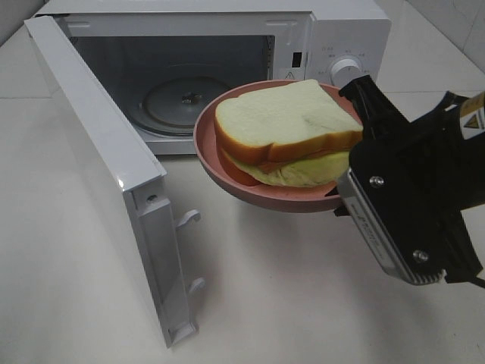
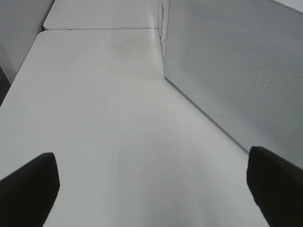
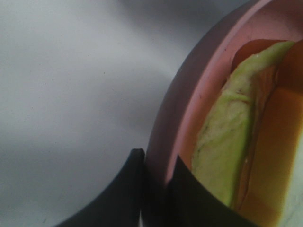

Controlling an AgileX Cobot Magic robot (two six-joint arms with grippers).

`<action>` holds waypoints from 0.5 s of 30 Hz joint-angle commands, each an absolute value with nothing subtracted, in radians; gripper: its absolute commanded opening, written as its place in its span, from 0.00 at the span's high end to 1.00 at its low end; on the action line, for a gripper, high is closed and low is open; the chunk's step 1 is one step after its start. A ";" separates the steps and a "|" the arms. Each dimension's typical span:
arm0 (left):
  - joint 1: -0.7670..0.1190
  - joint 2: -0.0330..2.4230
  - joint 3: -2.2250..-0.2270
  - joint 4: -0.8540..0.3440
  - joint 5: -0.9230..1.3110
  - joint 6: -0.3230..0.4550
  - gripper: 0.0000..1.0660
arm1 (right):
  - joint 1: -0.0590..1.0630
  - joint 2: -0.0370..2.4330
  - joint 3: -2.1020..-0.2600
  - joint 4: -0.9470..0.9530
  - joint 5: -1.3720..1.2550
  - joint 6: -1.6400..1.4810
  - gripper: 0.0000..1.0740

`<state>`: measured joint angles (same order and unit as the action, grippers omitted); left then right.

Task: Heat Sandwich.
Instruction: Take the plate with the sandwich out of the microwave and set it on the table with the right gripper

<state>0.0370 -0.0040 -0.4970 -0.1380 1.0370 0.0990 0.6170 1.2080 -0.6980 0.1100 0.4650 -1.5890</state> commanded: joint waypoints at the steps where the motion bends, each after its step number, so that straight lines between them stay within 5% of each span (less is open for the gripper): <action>1: 0.038 -0.027 -0.496 -0.137 1.037 0.094 0.03 | 0.619 1.132 -0.663 0.084 0.459 -1.553 1.00; 15: 0.038 -0.027 -0.496 -0.137 1.037 0.094 0.03 | 0.619 0.941 -0.582 -0.044 0.543 -1.376 1.00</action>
<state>0.0370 -0.0040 -0.4970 -0.1380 1.0370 0.0990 0.6170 0.9700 -0.5820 -0.0180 0.5590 -1.4100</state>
